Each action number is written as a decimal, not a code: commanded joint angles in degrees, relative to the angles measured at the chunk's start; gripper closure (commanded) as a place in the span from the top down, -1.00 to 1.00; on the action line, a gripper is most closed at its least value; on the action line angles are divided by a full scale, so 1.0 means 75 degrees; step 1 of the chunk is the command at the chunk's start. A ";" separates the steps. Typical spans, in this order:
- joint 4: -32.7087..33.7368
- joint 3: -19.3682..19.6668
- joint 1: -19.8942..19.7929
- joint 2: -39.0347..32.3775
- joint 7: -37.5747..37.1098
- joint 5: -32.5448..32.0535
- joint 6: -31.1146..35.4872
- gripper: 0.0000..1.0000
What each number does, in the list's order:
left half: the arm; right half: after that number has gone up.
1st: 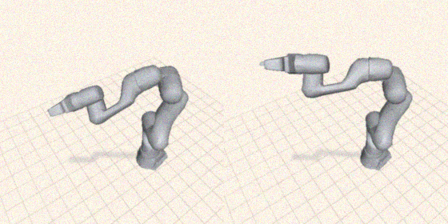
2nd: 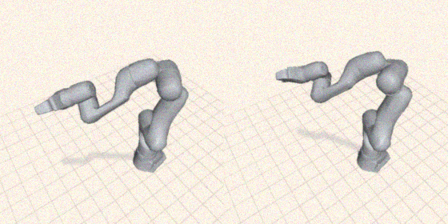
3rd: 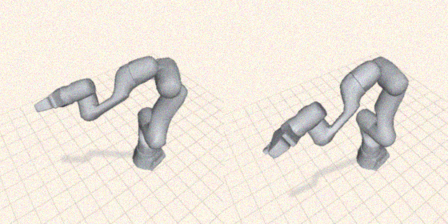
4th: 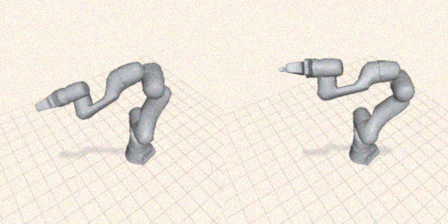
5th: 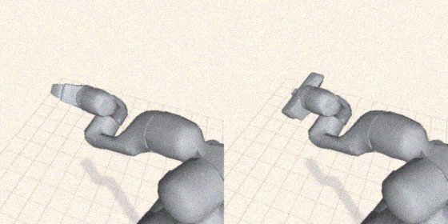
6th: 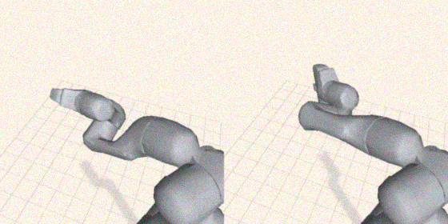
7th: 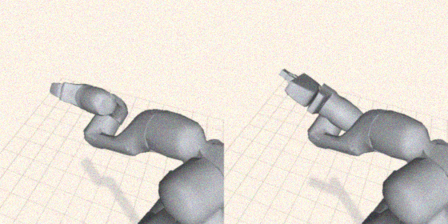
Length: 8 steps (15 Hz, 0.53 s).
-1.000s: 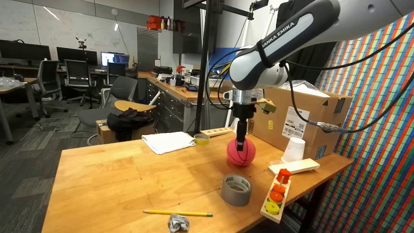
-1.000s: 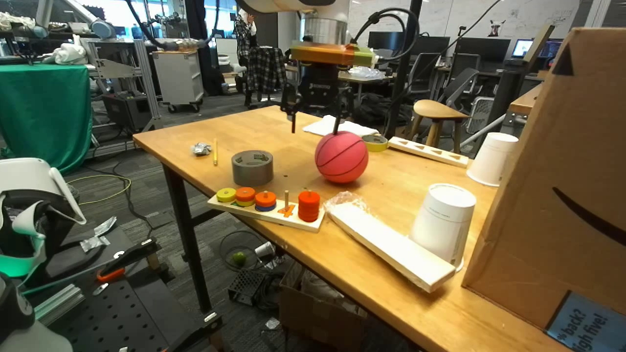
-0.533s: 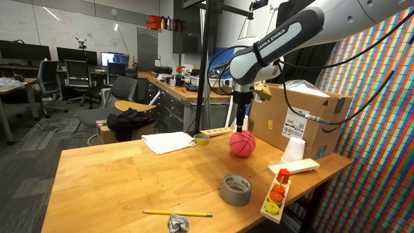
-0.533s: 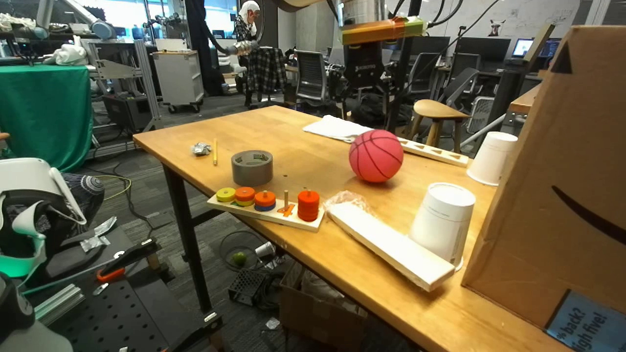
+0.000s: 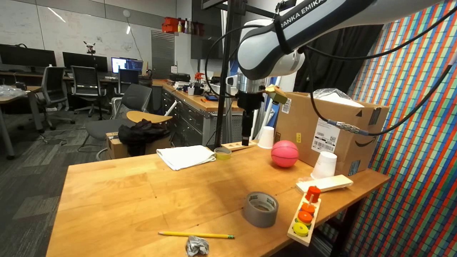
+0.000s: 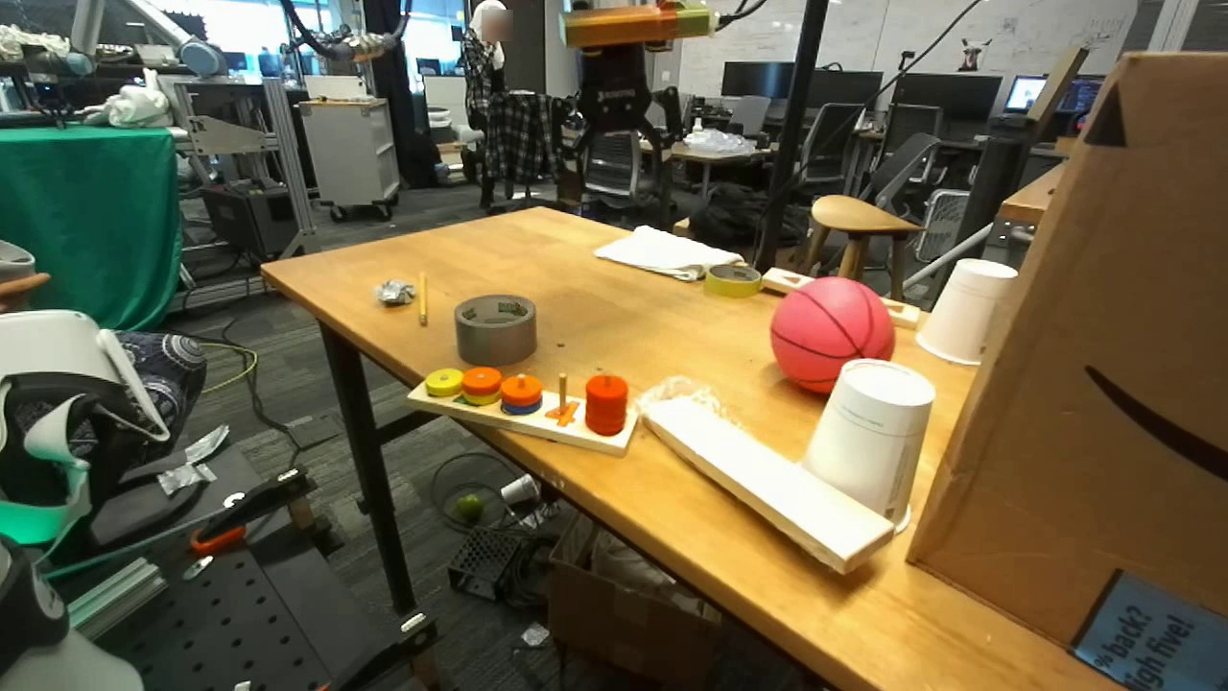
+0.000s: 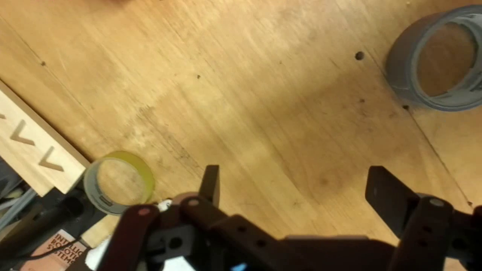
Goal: Push the orange basketball to the right
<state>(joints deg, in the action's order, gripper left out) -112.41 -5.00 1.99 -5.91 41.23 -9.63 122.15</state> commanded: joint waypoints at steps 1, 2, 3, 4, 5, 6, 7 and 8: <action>-0.0196 -0.0083 0.0135 0.0246 -0.0038 0.0280 -0.0308 1.00; -0.0193 -0.0078 0.0121 0.0214 0.0088 0.0427 -0.0406 1.00; -0.0181 -0.0057 0.0097 0.0172 0.0151 0.0552 -0.0502 1.00; -0.0198 -0.0028 0.0071 0.0099 0.0152 0.0617 -0.0524 1.00; -0.0214 0.0008 0.0031 0.0058 0.0179 0.0692 -0.0575 1.00; -0.0243 0.0043 -0.0004 0.0045 0.0184 0.0756 -0.0633 1.00; -0.0291 0.0079 -0.0038 0.0021 0.0108 0.0796 -0.0569 1.00; -0.0346 0.0113 -0.0087 0.0052 0.0066 0.0898 -0.0491 1.00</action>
<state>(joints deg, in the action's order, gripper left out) -114.59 -4.85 2.23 -6.06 41.15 -5.27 118.49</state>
